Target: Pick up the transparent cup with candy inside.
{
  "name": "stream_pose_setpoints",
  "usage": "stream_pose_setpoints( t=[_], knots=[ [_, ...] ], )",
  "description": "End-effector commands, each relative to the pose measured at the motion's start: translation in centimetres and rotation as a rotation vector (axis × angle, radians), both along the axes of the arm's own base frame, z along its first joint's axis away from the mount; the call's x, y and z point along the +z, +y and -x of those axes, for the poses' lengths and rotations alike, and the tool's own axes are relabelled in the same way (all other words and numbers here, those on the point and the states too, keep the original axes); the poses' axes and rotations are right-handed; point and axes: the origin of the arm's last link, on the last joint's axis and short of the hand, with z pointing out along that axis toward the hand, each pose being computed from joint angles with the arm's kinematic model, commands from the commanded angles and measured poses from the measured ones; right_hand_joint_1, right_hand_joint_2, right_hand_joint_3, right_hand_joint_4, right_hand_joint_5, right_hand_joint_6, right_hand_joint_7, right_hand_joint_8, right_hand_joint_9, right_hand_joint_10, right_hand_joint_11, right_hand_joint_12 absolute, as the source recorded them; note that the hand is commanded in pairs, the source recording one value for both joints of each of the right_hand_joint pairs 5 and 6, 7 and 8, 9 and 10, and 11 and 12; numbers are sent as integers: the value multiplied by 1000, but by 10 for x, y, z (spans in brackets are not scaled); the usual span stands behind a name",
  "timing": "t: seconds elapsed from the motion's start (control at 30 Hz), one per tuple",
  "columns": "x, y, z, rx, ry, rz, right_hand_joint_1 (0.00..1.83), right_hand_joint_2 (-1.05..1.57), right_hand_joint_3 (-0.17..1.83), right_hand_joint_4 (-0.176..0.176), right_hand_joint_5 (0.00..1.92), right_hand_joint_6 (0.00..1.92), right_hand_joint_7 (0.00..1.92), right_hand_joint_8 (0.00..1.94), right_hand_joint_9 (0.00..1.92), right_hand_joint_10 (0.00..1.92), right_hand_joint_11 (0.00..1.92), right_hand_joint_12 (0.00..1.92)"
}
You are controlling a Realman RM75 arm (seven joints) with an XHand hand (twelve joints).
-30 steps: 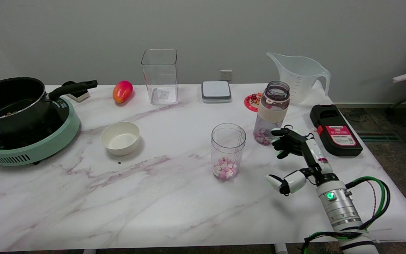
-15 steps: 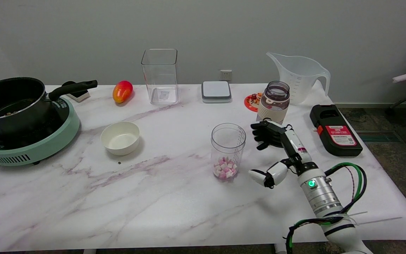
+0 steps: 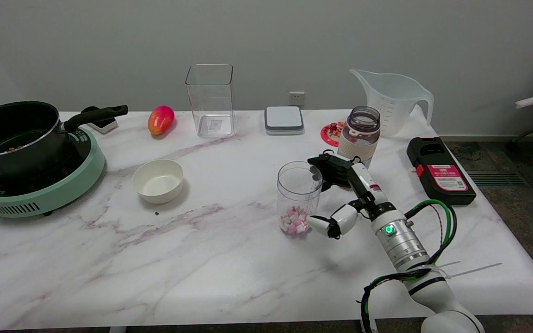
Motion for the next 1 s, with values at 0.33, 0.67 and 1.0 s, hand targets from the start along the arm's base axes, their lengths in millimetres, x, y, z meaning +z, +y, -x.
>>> stream_pose_setpoints(
  t=[0.33, 0.67, 1.0],
  knots=[
    [-18, -25, -6, -37, -18, -90, 1279, -661, 1242, 0, 470, 470, 612, 612, 654, 654, 812, 812],
    [-22, -28, -5, -35, -29, -93, 1280, -609, 1188, 0, 467, 467, 609, 609, 654, 654, 805, 805],
    [-24, -31, -1, -41, -45, -80, 1286, -531, 1201, 0, 482, 482, 608, 608, 651, 651, 797, 797]
  ],
)
